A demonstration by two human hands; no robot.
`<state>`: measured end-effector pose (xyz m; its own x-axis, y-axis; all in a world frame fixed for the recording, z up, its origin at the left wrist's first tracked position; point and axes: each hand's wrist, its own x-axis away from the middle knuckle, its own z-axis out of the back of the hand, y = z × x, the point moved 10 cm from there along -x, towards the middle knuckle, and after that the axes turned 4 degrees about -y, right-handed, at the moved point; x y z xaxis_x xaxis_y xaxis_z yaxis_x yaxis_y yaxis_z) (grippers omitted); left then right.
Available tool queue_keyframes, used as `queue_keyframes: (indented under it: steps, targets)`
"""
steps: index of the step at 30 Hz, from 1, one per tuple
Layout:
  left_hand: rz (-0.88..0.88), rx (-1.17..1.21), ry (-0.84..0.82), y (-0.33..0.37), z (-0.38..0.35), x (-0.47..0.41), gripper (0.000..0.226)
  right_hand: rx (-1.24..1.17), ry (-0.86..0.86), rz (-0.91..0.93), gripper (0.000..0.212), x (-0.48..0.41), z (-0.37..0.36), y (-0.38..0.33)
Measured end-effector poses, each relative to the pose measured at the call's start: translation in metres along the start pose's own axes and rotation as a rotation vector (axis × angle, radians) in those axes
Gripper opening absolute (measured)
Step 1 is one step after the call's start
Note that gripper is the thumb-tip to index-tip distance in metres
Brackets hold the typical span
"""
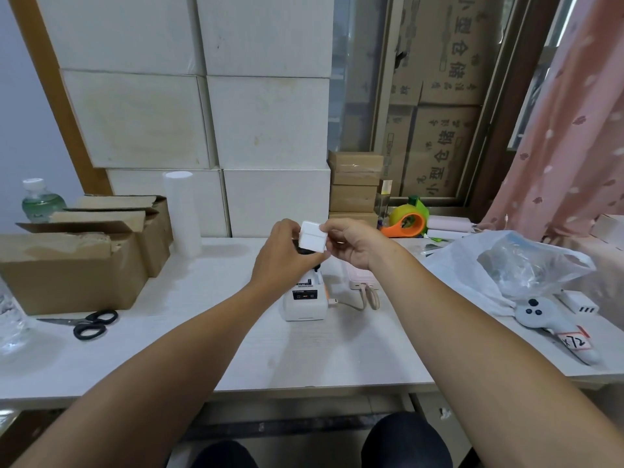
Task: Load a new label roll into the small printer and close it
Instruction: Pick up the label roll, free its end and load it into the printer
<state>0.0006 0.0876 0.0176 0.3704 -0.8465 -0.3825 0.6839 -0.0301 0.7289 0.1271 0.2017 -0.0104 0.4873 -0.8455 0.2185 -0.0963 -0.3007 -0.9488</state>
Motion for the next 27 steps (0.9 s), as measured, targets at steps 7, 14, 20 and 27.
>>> queue_keyframes:
  steps: [7, 14, 20, 27]
  targets:
    - [0.020, -0.209, 0.108, 0.020, -0.002, 0.004, 0.069, 0.008, -0.004, 0.014, 0.016, -0.001, 0.002, -0.002]
    - [-0.004, -0.374, 0.229, 0.035, -0.003, -0.001, 0.051, -0.027, -0.031, 0.038, 0.009, 0.002, -0.002, -0.003]
    - [-0.081, -0.438, 0.253, 0.034, 0.000, -0.003, 0.047, 0.130, -0.025, 0.063, 0.010, 0.007, -0.001, -0.011]
    - [-0.020, -0.436, 0.254, 0.032, 0.004, -0.005, 0.042, 0.198, -0.029, 0.124, 0.012, 0.007, -0.008, -0.011]
